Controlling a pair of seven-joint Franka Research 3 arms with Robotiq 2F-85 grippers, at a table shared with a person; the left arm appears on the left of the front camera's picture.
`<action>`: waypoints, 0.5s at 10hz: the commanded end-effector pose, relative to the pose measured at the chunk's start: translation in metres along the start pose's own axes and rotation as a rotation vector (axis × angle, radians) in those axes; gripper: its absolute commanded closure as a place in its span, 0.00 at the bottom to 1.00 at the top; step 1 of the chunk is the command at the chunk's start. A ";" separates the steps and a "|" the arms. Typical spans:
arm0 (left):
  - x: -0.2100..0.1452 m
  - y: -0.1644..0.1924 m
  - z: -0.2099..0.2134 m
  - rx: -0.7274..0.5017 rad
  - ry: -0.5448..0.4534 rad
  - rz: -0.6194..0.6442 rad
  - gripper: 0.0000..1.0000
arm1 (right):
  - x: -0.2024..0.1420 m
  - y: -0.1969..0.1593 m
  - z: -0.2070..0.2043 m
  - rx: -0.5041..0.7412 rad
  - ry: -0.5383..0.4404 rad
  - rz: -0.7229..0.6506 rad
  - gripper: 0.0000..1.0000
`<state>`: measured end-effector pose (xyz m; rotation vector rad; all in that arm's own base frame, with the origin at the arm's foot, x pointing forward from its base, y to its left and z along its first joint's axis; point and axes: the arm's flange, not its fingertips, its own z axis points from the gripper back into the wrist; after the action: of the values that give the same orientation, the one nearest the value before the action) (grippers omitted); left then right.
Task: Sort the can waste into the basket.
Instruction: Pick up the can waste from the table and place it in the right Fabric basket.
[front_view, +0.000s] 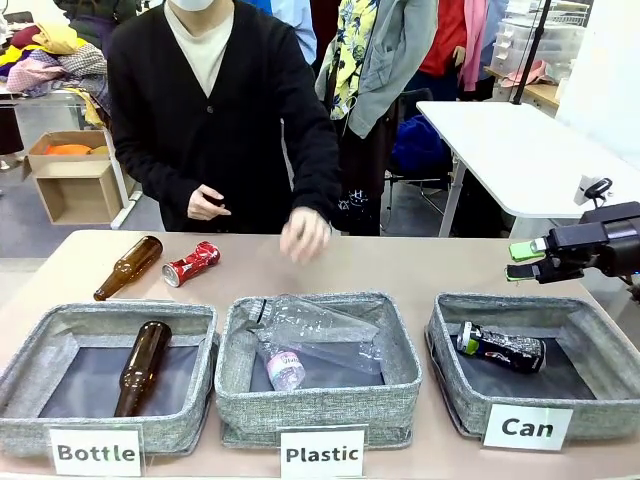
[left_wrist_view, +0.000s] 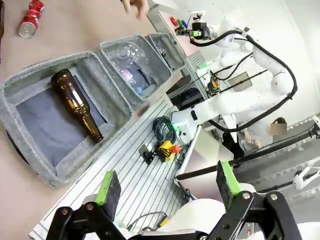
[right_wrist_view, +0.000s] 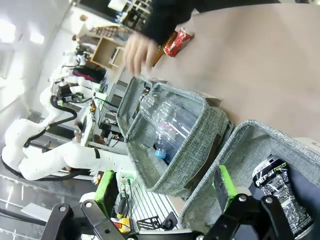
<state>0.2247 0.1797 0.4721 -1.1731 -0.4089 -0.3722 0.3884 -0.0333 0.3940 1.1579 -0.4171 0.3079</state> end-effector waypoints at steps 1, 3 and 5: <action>0.023 0.000 -0.026 0.019 0.021 -0.034 0.00 | -0.003 0.001 -0.002 0.007 -0.013 0.024 0.00; 0.066 -0.013 -0.070 0.123 0.096 -0.034 0.00 | -0.003 0.001 -0.002 0.007 -0.013 0.024 0.00; 0.115 -0.025 -0.137 0.236 0.250 -0.046 0.00 | -0.003 0.001 -0.002 0.007 -0.013 0.024 0.00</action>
<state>0.3092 0.0564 0.4982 -0.9505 -0.3032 -0.4824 0.3883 -0.0330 0.3942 1.1579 -0.4171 0.3087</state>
